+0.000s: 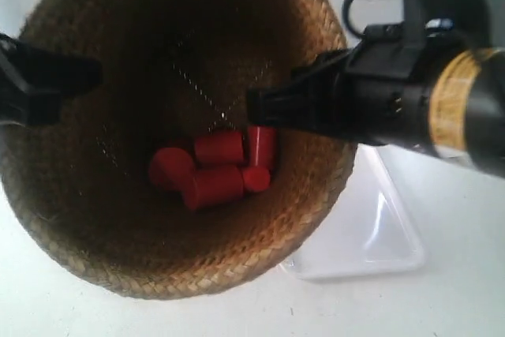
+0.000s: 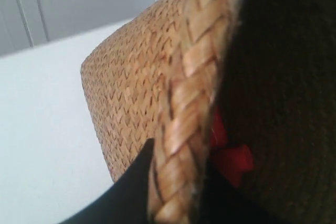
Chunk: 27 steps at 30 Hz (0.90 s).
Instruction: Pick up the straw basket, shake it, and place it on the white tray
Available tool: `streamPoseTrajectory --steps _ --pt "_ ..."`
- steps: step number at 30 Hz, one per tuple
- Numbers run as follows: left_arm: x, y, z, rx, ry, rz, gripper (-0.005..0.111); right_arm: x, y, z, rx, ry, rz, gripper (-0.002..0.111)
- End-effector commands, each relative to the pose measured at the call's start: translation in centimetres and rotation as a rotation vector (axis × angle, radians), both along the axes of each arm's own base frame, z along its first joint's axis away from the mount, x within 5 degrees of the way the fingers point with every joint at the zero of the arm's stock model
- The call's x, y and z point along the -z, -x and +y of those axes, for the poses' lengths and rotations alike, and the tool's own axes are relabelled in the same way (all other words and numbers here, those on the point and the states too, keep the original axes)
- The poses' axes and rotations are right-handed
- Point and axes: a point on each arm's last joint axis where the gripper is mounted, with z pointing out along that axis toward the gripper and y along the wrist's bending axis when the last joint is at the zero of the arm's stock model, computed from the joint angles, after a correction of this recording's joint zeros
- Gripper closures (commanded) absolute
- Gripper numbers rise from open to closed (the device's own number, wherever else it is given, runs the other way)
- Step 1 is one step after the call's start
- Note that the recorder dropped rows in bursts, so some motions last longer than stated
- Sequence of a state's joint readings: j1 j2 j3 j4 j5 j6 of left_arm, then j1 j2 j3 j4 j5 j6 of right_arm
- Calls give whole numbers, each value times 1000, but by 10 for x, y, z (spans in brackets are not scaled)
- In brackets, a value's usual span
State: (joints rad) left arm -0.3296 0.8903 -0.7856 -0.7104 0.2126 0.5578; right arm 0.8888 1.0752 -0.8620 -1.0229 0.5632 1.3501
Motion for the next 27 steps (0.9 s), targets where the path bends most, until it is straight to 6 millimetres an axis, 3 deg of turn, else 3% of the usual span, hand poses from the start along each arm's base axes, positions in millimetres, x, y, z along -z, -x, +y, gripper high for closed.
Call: streamPoseTrajectory --steps 1,3,4,7,10,12,13,14,15,17,18,21,22,23,25,26,27 --pt "7 -4 4 -77 35 -31 107 17 -12 -1 21 96 -52 108" --pt "27 -17 2 -98 -2 37 107 39 -31 -1 93 208 -9 108" --pt "25 -18 -1 -71 10 71 107 41 -35 -1 121 216 30 108" --pt "2 3 -7 72 17 101 107 13 -13 4 18 101 94 108" --pt "-6 9 0 16 33 4 107 -5 5 9 -140 -1 -34 108" --pt "13 -8 4 -99 33 -9 107 13 -12 8 -50 71 -62 108" --pt "25 -19 2 -121 21 37 107 32 -31 5 72 156 -24 108" --pt "21 -17 -1 -78 30 80 107 31 -32 3 102 163 14 108" --pt "1 1 -6 48 27 97 107 8 -14 5 18 93 65 108" --pt "-29 28 -2 96 61 -13 107 -28 18 3 -157 -71 -32 108" --pt "-28 28 1 63 77 -37 107 -31 19 1 -154 -64 -67 108" --pt "27 -10 -1 -79 46 89 107 21 -23 1 98 197 -51 108" --pt "27 -10 -5 -51 62 140 107 22 -26 1 118 223 -28 108" --pt "18 -5 -8 1 67 161 107 16 -22 2 114 215 6 108" --pt "-22 25 -6 113 55 35 107 -25 12 2 -34 73 -7 108" --pt "-30 29 0 70 66 -37 107 -34 22 2 -95 1 -59 108" --pt "-20 22 2 10 75 -45 107 -26 18 1 -79 5 -111 108"
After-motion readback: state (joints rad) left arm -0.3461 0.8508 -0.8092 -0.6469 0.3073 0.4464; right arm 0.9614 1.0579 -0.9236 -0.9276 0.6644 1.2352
